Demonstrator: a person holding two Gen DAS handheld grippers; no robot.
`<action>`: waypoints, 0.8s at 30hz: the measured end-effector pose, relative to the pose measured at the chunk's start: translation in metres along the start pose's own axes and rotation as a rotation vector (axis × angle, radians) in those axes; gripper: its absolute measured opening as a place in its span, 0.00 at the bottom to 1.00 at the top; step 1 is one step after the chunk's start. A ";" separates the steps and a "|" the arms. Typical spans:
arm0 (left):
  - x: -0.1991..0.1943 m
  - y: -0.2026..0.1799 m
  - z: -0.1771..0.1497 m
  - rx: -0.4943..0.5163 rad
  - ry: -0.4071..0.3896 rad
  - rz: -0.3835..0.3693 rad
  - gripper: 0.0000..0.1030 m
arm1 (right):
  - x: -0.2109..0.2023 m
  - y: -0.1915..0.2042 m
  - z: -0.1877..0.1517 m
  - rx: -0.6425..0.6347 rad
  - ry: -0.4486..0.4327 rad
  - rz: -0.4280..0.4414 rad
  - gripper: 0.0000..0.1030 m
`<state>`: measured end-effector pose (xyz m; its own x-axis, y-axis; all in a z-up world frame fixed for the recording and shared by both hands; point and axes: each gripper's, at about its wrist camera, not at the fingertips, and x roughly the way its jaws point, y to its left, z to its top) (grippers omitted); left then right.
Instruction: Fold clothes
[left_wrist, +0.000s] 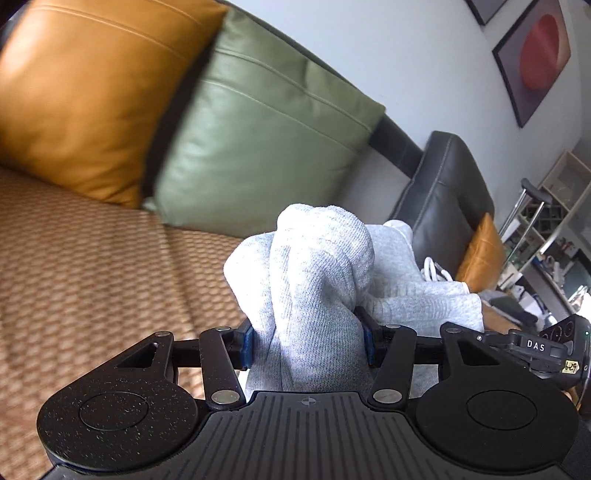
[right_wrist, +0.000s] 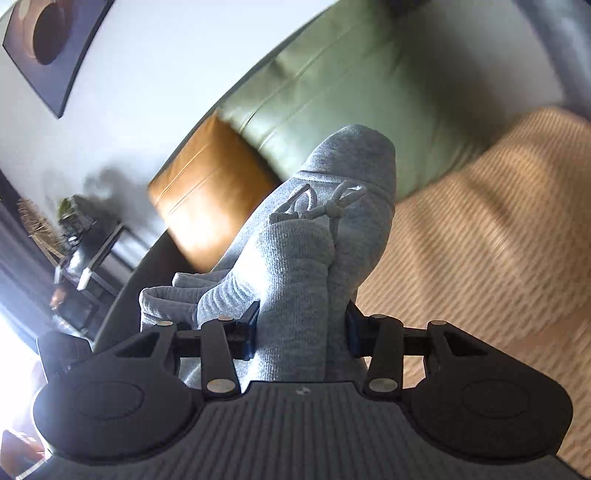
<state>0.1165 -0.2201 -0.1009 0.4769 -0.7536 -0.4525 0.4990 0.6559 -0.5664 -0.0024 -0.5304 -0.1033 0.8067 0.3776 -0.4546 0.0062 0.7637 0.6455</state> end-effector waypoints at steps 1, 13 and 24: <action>0.022 -0.005 0.004 -0.002 0.005 -0.008 0.51 | 0.003 -0.014 0.013 -0.011 -0.002 -0.010 0.48; 0.254 0.010 0.008 -0.089 0.053 0.046 0.54 | 0.077 -0.181 0.116 -0.046 0.028 -0.155 0.48; 0.237 -0.008 0.001 -0.010 -0.020 0.200 0.82 | 0.083 -0.205 0.130 -0.154 -0.081 -0.402 0.81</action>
<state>0.2262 -0.4041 -0.2029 0.5796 -0.6076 -0.5430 0.3860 0.7916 -0.4737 0.1397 -0.7234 -0.1935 0.8019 -0.0027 -0.5974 0.2457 0.9130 0.3256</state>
